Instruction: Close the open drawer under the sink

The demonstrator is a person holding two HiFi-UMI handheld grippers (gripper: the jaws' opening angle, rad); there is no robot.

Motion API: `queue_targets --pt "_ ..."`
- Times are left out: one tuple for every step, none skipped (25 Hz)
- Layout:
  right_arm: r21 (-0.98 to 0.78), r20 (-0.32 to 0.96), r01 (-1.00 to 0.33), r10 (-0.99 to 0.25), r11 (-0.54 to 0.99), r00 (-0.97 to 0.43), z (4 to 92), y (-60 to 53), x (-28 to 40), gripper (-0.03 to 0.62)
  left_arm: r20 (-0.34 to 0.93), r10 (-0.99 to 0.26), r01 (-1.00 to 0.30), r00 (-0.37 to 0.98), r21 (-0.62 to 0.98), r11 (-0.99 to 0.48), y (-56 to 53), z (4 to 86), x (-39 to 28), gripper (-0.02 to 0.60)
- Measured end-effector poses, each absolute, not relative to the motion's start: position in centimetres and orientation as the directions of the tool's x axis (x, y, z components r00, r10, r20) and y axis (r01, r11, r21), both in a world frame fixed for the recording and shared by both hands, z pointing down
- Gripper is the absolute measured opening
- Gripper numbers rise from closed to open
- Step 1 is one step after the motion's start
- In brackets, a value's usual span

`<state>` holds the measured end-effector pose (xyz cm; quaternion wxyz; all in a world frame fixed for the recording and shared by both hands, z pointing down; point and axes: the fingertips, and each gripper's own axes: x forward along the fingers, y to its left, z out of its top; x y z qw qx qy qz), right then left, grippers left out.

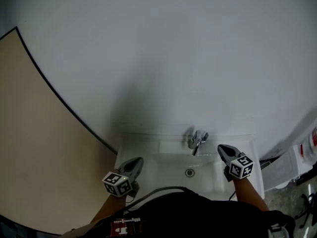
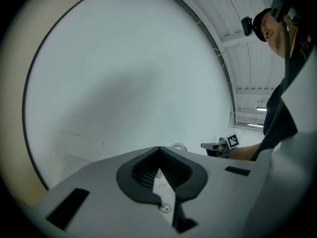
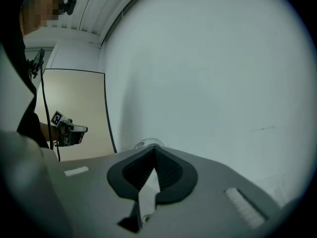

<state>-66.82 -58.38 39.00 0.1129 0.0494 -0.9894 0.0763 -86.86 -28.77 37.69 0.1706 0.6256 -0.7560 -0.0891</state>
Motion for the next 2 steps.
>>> queue_targets --pt "-0.140 0.232 -0.116 -0.082 0.983 -0.969 39.10 -58.36 -66.73 -0.002 0.147 -0.977 -0.915 -0.157 0.350 0.200 -28.76 37.79 -86.82 0.000" --pt "-0.140 0.233 -0.117 -0.082 0.983 -0.969 39.20 -58.33 -66.63 -0.002 0.147 -0.977 -0.915 -0.155 0.352 0.198 -28.75 37.90 -86.78 0.000"
